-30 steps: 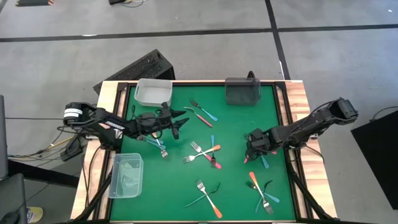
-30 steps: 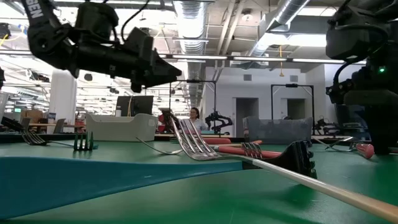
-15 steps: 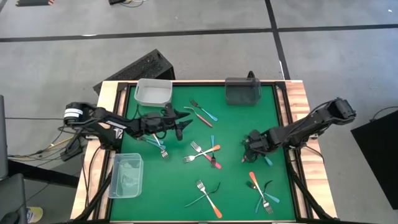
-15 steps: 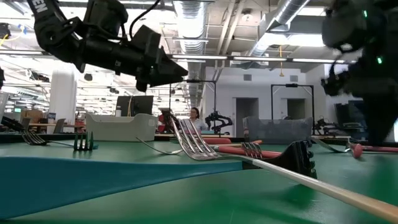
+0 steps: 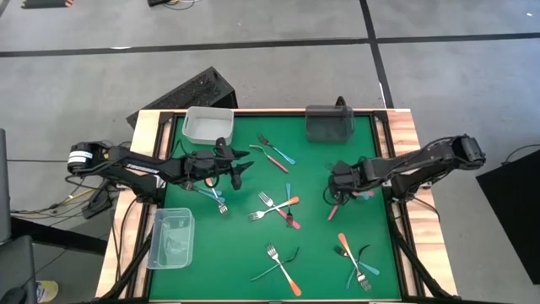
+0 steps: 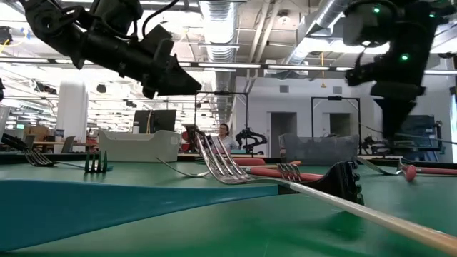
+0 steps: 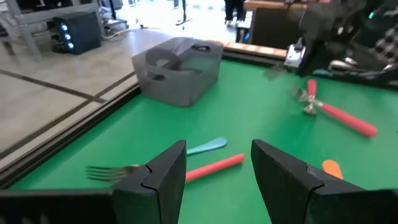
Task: Sort silverware by color (type)
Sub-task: Put the blue fork into the black bin, then put the pink fork into the white bin
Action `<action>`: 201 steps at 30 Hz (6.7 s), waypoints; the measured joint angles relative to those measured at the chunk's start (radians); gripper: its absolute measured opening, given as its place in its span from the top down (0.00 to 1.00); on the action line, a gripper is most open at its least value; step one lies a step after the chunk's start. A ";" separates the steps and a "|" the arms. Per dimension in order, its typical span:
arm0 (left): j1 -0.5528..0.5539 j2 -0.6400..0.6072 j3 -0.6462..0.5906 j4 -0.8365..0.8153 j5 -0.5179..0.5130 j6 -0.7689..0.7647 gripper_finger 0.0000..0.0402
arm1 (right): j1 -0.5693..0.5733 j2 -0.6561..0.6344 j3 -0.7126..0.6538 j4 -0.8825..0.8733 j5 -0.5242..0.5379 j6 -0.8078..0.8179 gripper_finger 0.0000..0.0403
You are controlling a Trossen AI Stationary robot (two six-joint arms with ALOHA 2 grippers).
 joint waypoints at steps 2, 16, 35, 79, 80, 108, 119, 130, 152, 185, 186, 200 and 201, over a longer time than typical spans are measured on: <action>0.000 0.000 0.000 -0.007 -0.018 0.005 0.58 | -0.013 0.000 0.024 -0.001 0.050 -0.066 0.94; 0.000 -0.070 -0.002 -0.237 -0.223 -0.005 0.58 | -0.322 -0.001 0.087 0.199 0.442 -0.750 0.93; 0.051 -0.161 -0.001 -0.415 -0.276 -0.011 0.58 | -0.811 0.002 0.087 0.774 -0.240 -1.232 0.93; 0.010 -0.161 0.004 -0.281 -0.039 -0.033 0.58 | -0.654 -0.001 -0.159 1.156 -0.541 -0.673 0.74; 0.005 -0.161 0.004 -0.281 -0.043 -0.030 0.58 | -0.613 -0.001 -0.160 1.160 -0.503 -0.671 0.74; -0.014 -0.116 -0.006 -0.221 -0.181 -0.096 0.58 | -0.154 -0.196 -0.159 0.381 -0.123 -0.265 0.74; -0.084 -0.038 -0.006 -0.162 -0.165 -0.105 0.58 | 0.050 -0.198 -0.159 0.233 -0.005 -0.019 0.76; -0.127 -0.030 0.009 0.020 -0.060 0.104 0.58 | 0.044 -0.128 -0.158 0.623 -0.117 -0.238 0.76; -0.126 0.007 0.009 0.069 -0.116 0.084 0.58 | -0.258 0.511 0.191 1.011 -0.117 -0.595 0.76; -0.116 0.168 0.148 -0.157 0.068 0.248 0.58 | -0.109 0.549 0.265 0.828 -0.112 -0.592 0.90; -0.119 0.193 0.183 -0.196 0.064 0.264 0.58 | -0.101 0.539 0.267 0.829 -0.107 -0.598 0.90; -0.126 0.428 0.608 -0.818 -0.011 0.345 0.58 | -0.085 0.509 0.267 0.819 -0.081 -0.645 0.90; -0.125 0.434 0.613 -0.830 -0.007 0.346 0.58 | -0.081 0.509 0.267 0.819 -0.076 -0.646 0.90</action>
